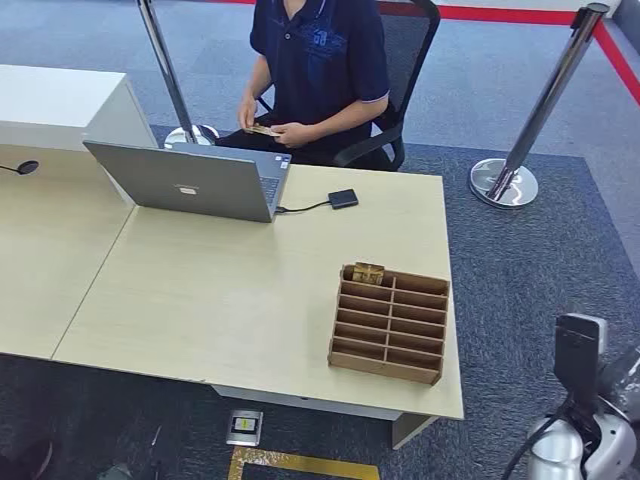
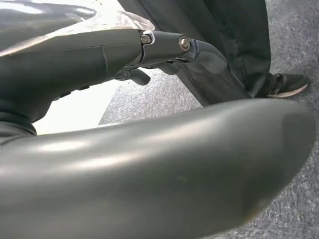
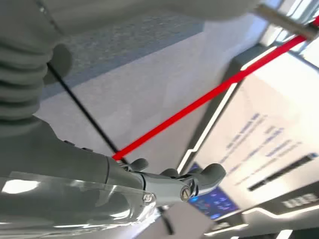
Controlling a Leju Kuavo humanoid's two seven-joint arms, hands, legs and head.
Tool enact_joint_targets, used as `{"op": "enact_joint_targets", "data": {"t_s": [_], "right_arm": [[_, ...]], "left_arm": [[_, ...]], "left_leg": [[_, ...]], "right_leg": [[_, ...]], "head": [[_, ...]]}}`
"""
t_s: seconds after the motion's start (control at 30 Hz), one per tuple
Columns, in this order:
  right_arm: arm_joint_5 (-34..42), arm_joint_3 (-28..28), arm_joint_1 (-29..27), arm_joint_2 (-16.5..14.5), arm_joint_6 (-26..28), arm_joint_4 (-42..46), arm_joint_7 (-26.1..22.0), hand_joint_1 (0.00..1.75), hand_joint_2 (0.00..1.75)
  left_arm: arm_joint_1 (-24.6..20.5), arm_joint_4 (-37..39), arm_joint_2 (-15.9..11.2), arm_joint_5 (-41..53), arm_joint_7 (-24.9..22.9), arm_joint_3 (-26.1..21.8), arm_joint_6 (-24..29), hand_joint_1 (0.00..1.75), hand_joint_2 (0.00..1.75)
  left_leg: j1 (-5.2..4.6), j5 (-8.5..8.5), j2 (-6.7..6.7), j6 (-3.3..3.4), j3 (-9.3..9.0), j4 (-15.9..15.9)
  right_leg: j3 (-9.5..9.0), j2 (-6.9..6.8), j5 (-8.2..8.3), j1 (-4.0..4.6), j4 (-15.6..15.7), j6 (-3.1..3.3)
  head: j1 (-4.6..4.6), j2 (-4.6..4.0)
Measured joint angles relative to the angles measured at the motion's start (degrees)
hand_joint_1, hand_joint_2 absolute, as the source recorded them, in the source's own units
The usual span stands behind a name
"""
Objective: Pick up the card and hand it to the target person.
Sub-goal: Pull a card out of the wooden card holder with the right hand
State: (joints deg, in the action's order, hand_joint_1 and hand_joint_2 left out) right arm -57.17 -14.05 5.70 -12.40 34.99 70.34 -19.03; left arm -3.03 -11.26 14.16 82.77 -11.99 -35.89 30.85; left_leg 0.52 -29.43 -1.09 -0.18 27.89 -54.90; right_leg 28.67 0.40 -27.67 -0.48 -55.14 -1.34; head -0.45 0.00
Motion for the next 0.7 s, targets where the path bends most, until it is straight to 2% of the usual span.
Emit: {"op": "enact_joint_targets", "data": {"t_s": [0.03, 0.07, 0.2, 0.23, 0.33, 0.7], "right_arm": [[-0.6, 0.8, 0.0, 0.0, -0.2, 0.4, 0.4, 0.01, 1.75], [-1.1, 1.6, 0.0, 0.0, -0.5, 0.7, 0.7, 0.09, 1.75], [-5.5, 8.5, 0.4, 0.0, -2.6, 3.2, 3.6, 1.5, 1.75], [-6.6, 10.1, 0.7, 0.0, -3.2, 3.5, 4.3, 1.61, 1.75], [-9.5, 14.8, 2.0, 0.1, -5.3, 3.9, 6.7, 1.71, 1.75], [-17.2, 30.0, 8.3, 0.6, -14.1, 0.0, 16.8, 1.67, 1.75]], "left_arm": [[0.0, 0.0, 0.0, 0.0, 0.0, 0.0, 0.0, 0.0, 0.0], [0.0, 0.0, 0.0, 0.0, 0.0, 0.0, 0.0, 0.0, 0.0], [0.0, 0.0, 0.0, 0.0, 0.0, 0.0, -0.1, 0.0, 0.0], [0.0, 0.0, 0.0, 0.0, 0.1, 0.0, -0.1, 0.0, 0.0], [0.0, 0.0, 0.0, 0.0, 0.1, 0.0, -0.2, 0.0, 0.0], [-0.1, 0.0, -0.2, -0.2, 0.2, 0.0, -1.1, 0.0, 0.0]], "left_leg": [[0.0, 0.0, 0.0, 0.0, 0.0, 0.0], [0.0, 0.0, 0.0, 0.0, 0.0, 0.0], [0.0, 0.0, 0.0, 0.0, 0.0, 0.0], [0.0, 0.0, 0.0, 0.0, 0.0, 0.0], [0.0, 0.01, 0.0, 0.0, 0.0, 0.0], [0.0, 0.03, 0.0, 0.01, 0.01, 0.0]], "right_leg": [[0.0, 0.0, 0.0, 0.0, 0.0, 0.0], [0.0, 0.0, 0.0, 0.0, 0.0, 0.0], [0.0, 0.0, 0.0, 0.0, 0.0, 0.0], [0.0, 0.0, 0.0, 0.0, 0.0, 0.0], [0.0, 0.0, 0.0, 0.0, 0.0, 0.01], [0.01, 0.0, 0.01, 0.0, 0.0, 0.01]], "head": [[0.0, 0.0], [0.01, 0.0], [0.01, 0.0], [0.01, 0.0], [0.01, 0.0], [0.01, 0.0]]}}
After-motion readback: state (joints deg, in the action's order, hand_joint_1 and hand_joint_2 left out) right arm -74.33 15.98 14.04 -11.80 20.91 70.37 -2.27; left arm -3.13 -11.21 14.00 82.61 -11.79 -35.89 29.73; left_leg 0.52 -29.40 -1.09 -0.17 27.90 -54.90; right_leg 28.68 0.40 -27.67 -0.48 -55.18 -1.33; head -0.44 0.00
